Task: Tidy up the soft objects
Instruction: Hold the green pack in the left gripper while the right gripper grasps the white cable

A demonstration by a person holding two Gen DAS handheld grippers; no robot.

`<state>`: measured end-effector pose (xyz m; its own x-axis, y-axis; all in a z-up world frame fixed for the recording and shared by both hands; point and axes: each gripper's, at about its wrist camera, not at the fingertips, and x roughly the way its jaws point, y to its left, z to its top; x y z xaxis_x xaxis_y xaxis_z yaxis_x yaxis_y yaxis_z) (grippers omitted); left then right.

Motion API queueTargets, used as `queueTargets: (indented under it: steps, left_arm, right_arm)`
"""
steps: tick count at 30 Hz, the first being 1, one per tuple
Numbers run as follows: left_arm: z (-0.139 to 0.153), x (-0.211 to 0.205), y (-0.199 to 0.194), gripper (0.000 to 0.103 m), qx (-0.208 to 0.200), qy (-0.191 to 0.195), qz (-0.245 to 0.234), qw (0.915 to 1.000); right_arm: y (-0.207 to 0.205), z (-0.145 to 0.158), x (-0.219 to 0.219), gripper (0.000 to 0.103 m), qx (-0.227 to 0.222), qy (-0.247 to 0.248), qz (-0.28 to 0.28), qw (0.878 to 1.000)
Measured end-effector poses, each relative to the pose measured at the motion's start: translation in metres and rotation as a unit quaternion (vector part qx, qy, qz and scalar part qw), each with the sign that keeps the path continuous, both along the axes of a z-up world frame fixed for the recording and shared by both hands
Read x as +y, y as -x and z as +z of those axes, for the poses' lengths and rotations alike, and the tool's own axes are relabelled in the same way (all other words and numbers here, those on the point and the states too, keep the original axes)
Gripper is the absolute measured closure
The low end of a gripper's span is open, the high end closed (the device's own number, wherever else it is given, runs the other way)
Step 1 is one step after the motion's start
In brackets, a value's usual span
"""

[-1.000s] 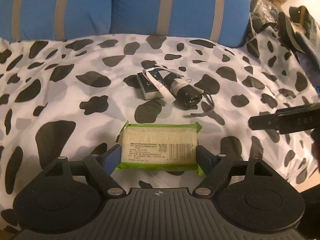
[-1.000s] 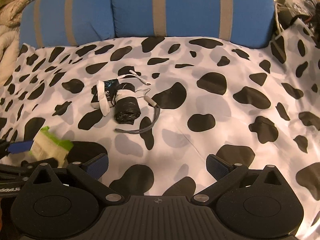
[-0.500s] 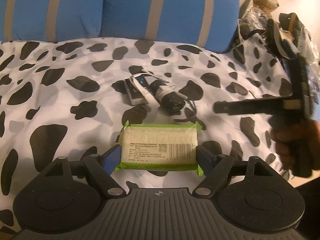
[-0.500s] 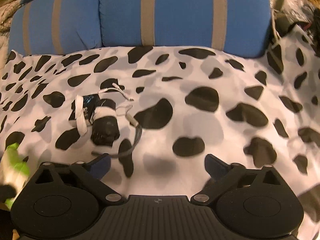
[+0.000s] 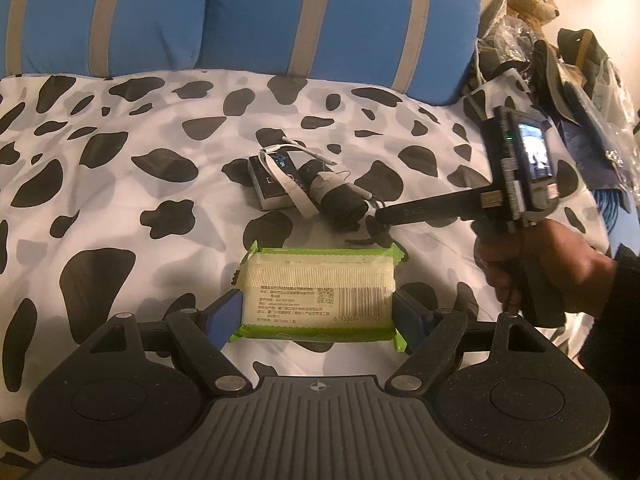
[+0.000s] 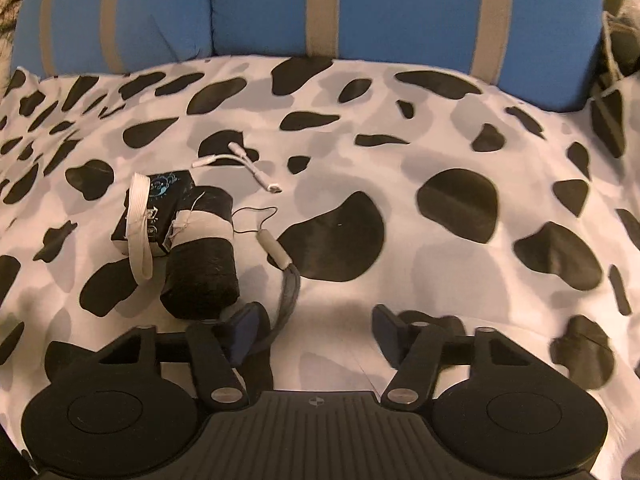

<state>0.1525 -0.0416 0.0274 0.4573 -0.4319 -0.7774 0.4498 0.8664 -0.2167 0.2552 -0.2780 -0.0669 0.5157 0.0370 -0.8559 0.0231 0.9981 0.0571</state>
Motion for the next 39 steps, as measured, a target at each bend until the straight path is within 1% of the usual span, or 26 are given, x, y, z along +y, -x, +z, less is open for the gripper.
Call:
queueTargets:
  steps: [3,6,8,10,11,12,13,17,20,24,31,35,39]
  left_arm:
    - [-0.001,-0.001,0.000,0.024,0.002,-0.002,-0.004,1.0000]
    - [-0.002,-0.001,-0.001,0.024,0.004,-0.003,-0.005,1.0000]
    - [-0.003,-0.001,-0.002,0.024,0.006,-0.006,-0.004,1.0000]
    - [-0.004,-0.001,-0.002,0.024,0.005,-0.007,-0.001,1.0000]
    - [-0.004,-0.001,-0.003,0.024,0.006,-0.008,0.000,1.0000]
    - [-0.004,-0.002,-0.003,0.024,0.006,-0.009,0.000,0.9999]
    - [-0.004,-0.003,-0.003,0.024,0.006,-0.008,0.000,0.9999]
    - [-0.005,-0.008,-0.003,0.024,0.001,-0.006,-0.009,0.9999]
    - [-0.006,-0.009,-0.002,0.024,-0.007,-0.004,-0.014,0.9999]
    - [-0.008,-0.009,-0.001,0.024,-0.008,-0.004,-0.011,0.9999]
    - [-0.008,-0.013,0.000,0.024,-0.012,-0.003,-0.011,0.9999]
    - [-0.005,-0.017,0.002,0.024,-0.019,0.000,-0.014,0.9997]
    - [-0.001,-0.020,0.011,0.024,-0.028,0.002,-0.028,0.9992]
  right_arm:
    - [-0.008,-0.007,0.006,0.051,0.003,0.010,0.009,1.000]
    - [-0.013,-0.011,0.012,0.053,0.003,0.017,0.017,1.000]
    - [-0.014,-0.011,0.013,0.058,0.005,0.016,0.017,1.000]
    - [-0.014,-0.010,0.013,0.077,0.007,0.020,0.015,1.000]
    - [-0.014,-0.009,0.013,0.084,0.008,0.023,0.013,1.000]
    - [-0.014,-0.009,0.014,0.093,0.009,0.026,0.012,1.000]
    - [-0.012,-0.008,0.014,0.098,0.009,0.031,0.012,0.999]
    - [-0.005,0.000,0.011,0.099,-0.005,0.031,0.014,0.999]
    - [0.005,0.014,0.006,0.099,-0.030,0.031,0.008,0.999]
    - [0.024,0.035,-0.008,0.099,-0.055,0.019,-0.009,0.998]
    - [0.055,0.057,-0.023,0.099,-0.071,0.000,-0.027,0.997]
    - [0.078,0.069,-0.024,0.099,-0.080,-0.013,-0.024,0.996]
    - [0.101,0.076,-0.021,0.099,-0.078,-0.023,-0.014,0.997]
